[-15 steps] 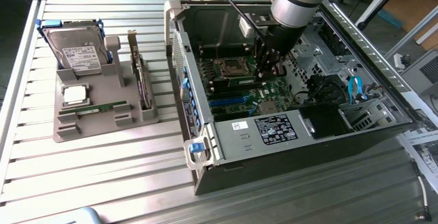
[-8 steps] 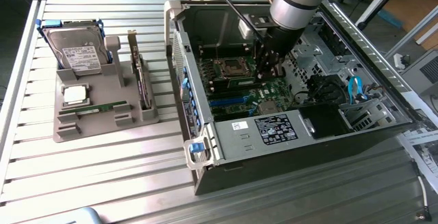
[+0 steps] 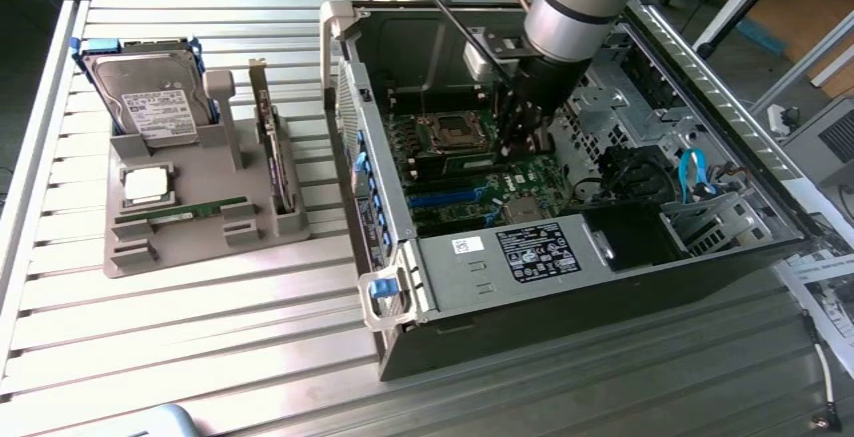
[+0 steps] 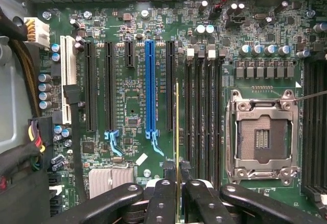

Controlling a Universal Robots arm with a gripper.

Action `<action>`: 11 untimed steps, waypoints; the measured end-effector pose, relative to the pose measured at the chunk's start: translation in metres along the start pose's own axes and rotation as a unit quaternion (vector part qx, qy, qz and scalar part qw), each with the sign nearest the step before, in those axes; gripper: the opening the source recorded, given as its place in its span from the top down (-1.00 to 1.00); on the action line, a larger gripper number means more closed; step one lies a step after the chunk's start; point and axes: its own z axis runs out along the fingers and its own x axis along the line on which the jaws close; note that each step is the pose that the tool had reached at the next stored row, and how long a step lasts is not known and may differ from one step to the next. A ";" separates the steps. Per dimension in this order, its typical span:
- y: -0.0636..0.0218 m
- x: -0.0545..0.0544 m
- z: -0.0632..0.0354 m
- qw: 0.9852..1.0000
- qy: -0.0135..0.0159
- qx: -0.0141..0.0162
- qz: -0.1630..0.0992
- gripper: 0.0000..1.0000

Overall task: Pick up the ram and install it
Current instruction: 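Insert the ram into the slot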

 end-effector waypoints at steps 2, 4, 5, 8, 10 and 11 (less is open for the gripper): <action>0.0001 0.000 0.0012 1.000 0.000 0.000 0.000 0.72; 0.0001 0.000 0.0024 1.000 0.000 0.000 0.000 0.72; 0.0001 0.000 0.0030 1.000 0.000 0.000 0.000 0.72; 0.0002 0.000 0.0050 1.000 0.000 0.000 0.000 0.72; 0.0003 0.000 0.0067 1.000 0.000 0.000 0.000 0.72; 0.0004 0.000 0.0076 1.000 0.000 0.000 0.000 0.72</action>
